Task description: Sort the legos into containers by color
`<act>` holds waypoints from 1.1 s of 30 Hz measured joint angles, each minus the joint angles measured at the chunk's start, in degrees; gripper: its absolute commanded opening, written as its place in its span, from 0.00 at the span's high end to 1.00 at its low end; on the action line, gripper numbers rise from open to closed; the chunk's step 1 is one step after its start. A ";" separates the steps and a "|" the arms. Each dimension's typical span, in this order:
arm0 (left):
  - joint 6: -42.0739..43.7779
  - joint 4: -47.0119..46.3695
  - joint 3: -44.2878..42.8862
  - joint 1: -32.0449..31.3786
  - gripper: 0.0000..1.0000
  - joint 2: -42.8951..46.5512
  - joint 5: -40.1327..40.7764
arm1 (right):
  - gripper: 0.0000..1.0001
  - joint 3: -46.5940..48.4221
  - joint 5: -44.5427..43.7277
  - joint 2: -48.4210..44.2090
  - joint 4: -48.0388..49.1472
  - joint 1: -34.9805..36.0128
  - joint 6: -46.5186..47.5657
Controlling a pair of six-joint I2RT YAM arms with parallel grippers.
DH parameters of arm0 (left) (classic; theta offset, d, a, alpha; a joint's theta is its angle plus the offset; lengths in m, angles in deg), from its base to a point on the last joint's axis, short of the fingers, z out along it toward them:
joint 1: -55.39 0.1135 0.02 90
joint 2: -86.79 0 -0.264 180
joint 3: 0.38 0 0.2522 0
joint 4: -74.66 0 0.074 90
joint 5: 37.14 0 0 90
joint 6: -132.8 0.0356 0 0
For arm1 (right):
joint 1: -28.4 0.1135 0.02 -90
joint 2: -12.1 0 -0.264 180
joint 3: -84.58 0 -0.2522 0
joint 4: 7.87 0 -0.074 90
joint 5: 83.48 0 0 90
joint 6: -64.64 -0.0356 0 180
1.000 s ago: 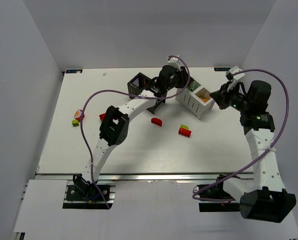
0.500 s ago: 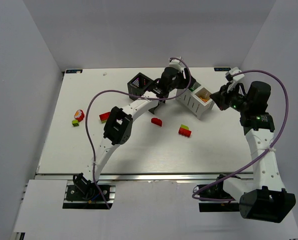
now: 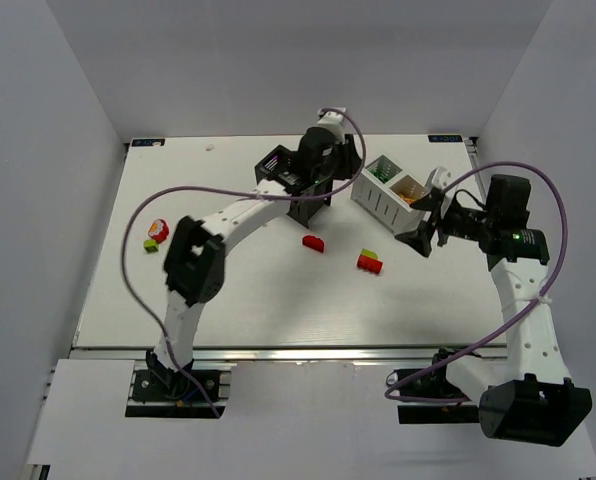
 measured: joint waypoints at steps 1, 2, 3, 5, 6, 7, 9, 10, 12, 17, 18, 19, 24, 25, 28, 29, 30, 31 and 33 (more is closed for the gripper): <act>0.57 0.72 5.29 0.26 0.41 5.35 0.61 | 0.16 0.00 1.07 0.00 -1.97 0.39 2.86; 0.90 1.38 10.45 0.63 0.35 10.78 1.42 | 0.17 0.00 1.75 0.02 -3.67 0.87 5.18; 1.14 1.46 15.85 1.22 0.24 16.65 2.38 | 0.20 0.00 2.12 0.11 -5.20 1.38 7.30; 1.29 2.34 25.46 2.86 0.15 28.52 4.94 | 0.24 0.00 2.23 0.68 -6.69 2.51 9.09; 1.05 2.43 29.44 3.72 0.11 33.55 6.29 | 0.25 0.02 1.90 1.31 -7.15 3.43 9.27; 0.63 2.14 33.48 4.70 0.08 38.62 7.50 | 0.26 0.02 1.11 2.01 -7.34 4.37 9.27; -0.57 3.19 40.94 7.34 0.03 48.37 9.68 | 0.26 0.02 -1.49 4.04 -7.50 7.04 9.07; -1.38 4.17 43.89 8.87 0.03 52.35 10.34 | 0.26 -0.04 -3.56 5.05 -7.56 8.68 9.01; -3.15 7.37 47.84 11.50 0.02 58.23 11.26 | 0.24 -0.70 -7.06 6.64 -7.32 11.91 9.05; -6.54 16.41 53.77 15.45 0.02 66.05 12.81 | 0.20 -7.26 -14.38 6.97 -4.50 14.67 8.87; -7.13 18.51 54.80 15.93 0.02 67.06 12.92 | 0.20 -8.81 -15.91 6.97 -3.41 14.67 8.79; -7.61 20.44 55.58 16.37 0.02 67.71 12.94 | 0.20 -10.16 -17.44 6.99 -2.51 14.67 8.76; -9.66 26.25 57.94 18.16 0.03 67.41 12.46 | 0.18 -14.43 -22.67 7.06 2.75 14.67 9.16; -10.01 26.67 58.36 18.40 0.04 66.97 12.28 | 0.18 -14.95 -23.21 7.08 3.76 14.67 9.40; -11.10 27.96 58.49 19.10 0.06 64.70 11.26 | 0.18 -15.21 -23.52 7.98 6.05 14.67 9.94; -11.43 28.02 58.49 19.37 0.07 63.89 10.86 | 0.19 -15.21 -23.50 8.48 6.91 14.67 9.94; -11.76 28.15 58.49 19.58 0.10 63.08 10.34 | 0.19 -15.19 -23.45 9.20 7.78 14.67 9.79; -12.20 28.52 58.40 19.74 0.11 62.36 9.90 | 0.19 -15.08 -23.39 9.94 8.37 14.67 9.49; -12.90 29.86 57.88 20.04 0.13 60.70 9.11 | 0.22 -14.60 -23.08 11.89 9.38 14.67 8.39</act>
